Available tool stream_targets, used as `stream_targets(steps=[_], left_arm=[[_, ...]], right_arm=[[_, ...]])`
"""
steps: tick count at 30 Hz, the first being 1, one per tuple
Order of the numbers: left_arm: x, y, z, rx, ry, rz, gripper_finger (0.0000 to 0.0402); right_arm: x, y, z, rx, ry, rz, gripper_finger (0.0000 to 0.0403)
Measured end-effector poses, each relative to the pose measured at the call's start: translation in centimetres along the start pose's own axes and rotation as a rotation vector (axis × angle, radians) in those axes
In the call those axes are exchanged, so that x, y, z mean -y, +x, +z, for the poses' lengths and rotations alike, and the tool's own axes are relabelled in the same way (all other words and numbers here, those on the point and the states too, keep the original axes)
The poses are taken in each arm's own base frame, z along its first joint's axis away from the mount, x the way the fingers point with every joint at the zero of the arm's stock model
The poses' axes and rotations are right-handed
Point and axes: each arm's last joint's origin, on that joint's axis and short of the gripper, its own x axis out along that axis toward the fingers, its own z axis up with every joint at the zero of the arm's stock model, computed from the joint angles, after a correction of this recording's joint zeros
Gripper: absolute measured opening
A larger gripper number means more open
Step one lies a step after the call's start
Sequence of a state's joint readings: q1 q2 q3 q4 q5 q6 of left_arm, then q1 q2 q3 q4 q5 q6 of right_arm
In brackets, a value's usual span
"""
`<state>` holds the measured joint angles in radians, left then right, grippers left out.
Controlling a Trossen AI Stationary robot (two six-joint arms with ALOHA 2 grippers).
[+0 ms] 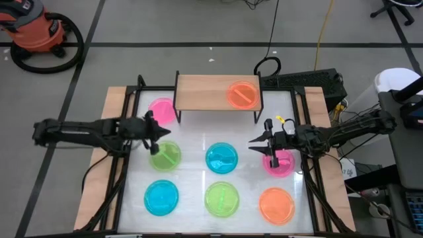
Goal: Place and stack plates onto a shelf
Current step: Stack the top pink plate on top of the orange plate on the shelf
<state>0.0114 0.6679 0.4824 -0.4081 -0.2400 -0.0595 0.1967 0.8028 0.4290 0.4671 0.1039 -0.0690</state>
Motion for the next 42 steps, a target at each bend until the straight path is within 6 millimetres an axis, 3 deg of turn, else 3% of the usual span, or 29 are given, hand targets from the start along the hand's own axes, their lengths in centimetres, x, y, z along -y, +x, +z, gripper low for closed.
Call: stream_targets(steps=[6,11,20,24,42], left_arm=[[0.8,2.2,-1.3,-0.153,0.019,0.311,0.0017],[0.5,3.8,-2.0,-0.258,0.003,0.339,0.003],[-1.2,6.5,-3.6,-0.453,0.002,0.418,0.0145],[-2.3,7.7,-4.3,-0.534,0.003,0.461,0.0175],[-5.3,10.9,-6.4,-0.694,0.003,0.478,0.0176]], right_arm=[[0.0,0.0,0.0,0.002,-0.004,0.0,0.0089],[0.0,0.0,0.0,0.0,0.001,0.0,0.0089],[0.0,0.0,0.0,0.0,-0.006,0.0,0.0089],[0.0,0.0,0.0,-0.001,-0.004,0.0,0.0089],[0.0,0.0,-0.2,-0.016,-0.005,0.001,0.0089]])
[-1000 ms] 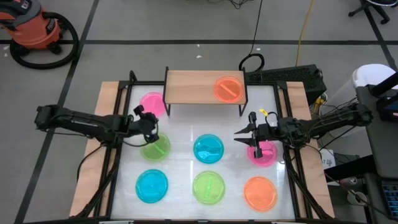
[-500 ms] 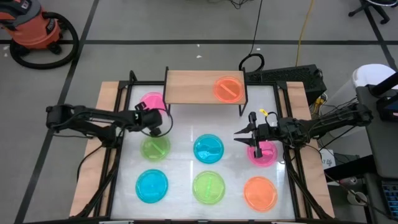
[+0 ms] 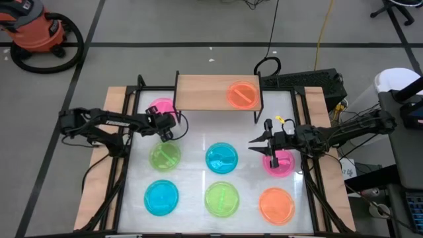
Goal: Place and stack plates onto a shelf
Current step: Stack the top pink plate on top of the orange plate on the shelf
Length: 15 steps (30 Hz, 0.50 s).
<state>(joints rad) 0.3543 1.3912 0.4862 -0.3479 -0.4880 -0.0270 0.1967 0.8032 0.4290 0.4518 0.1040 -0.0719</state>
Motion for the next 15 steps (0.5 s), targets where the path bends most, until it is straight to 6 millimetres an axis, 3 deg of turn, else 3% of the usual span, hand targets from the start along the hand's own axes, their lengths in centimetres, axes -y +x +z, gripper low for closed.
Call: stream_targets(steps=[11,15], left_arm=[[0.08,0.05,-0.01,0.006,-0.032,-0.015,0.0024],[-0.01,-0.78,-0.46,0.001,-0.041,-0.013,0.0006]], right_arm=[[-0.01,0.0,-0.17,-0.017,0.005,0.002,0.0089],[0.0,0.0,-0.16,-0.017,0.001,0.0,0.0089]])
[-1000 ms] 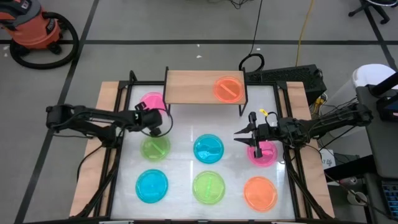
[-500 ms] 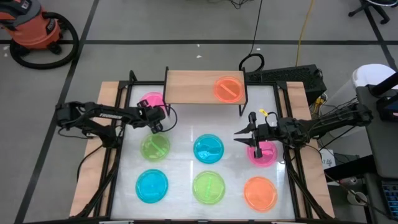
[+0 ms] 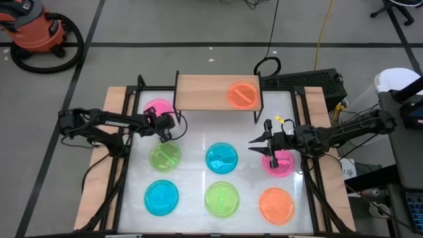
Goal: Place and stack plates onto a shelf
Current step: Stack the top pink plate on top of the orange plate on the shelf
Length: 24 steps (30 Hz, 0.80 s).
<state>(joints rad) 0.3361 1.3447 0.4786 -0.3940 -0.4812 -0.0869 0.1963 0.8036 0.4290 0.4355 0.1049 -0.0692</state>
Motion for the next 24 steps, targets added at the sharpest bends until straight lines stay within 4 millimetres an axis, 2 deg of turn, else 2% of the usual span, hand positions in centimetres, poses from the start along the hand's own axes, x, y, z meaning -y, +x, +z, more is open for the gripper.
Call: stream_targets(steps=[6,14,24], left_arm=[[-0.3,-2.2,-1.1,-0.011,-0.057,-0.016,0.0004],[-0.1,-6.4,-1.2,0.22,-0.138,-0.17,0.0002],[-1.6,-10.0,-2.4,0.437,-0.28,-0.217,0.0001]], right_arm=[[0.0,0.0,0.0,0.0,-0.002,-0.001,0.0089],[0.0,0.0,0.0,0.0,-0.002,-0.002,0.0089],[0.0,0.0,0.0,0.0,-0.003,-0.003,0.0089]])
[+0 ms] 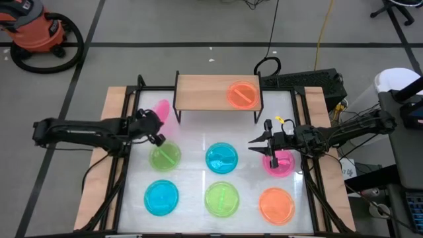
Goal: Place and stack plates onto a shelf
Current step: Stack the top pink plate on top of the orange plate on the shelf
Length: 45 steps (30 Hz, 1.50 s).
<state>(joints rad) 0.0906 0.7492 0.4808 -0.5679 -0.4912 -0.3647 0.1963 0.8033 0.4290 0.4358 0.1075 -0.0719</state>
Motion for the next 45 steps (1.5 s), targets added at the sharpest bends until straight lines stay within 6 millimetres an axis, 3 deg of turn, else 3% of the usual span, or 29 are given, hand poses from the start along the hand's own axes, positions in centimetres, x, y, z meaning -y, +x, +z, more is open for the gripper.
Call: stream_targets(steps=[7,11,17,24,32,38,45], left_arm=[[-0.8,-2.2,2.2,0.224,-0.046,0.122,0.0],[-1.0,-4.4,6.0,0.352,-0.007,0.228,0.0],[1.6,-5.7,12.4,0.53,0.216,0.082,0.0],[6.6,-1.1,17.4,0.486,0.479,-0.072,0.0],[11.1,5.6,22.4,0.421,0.726,-0.039,0.0],[13.7,9.8,22.9,0.373,0.989,-0.04,0.0],[14.0,13.7,22.2,0.314,1.075,-0.079,0.0001]], right_arm=[[0.0,0.0,0.0,0.001,-0.012,0.0,0.0089],[0.1,0.0,0.1,0.007,-0.02,-0.03,0.0089],[0.3,0.0,0.1,0.0,-0.025,-0.107,0.0089],[0.3,0.0,0.2,0.011,-0.023,-0.108,0.0089],[0.4,-0.1,1.4,0.138,-0.032,-0.116,0.0089],[0.5,-0.2,2.0,0.195,-0.023,-0.121,0.0089],[0.4,-0.3,2.2,0.216,-0.011,-0.117,0.0089]])
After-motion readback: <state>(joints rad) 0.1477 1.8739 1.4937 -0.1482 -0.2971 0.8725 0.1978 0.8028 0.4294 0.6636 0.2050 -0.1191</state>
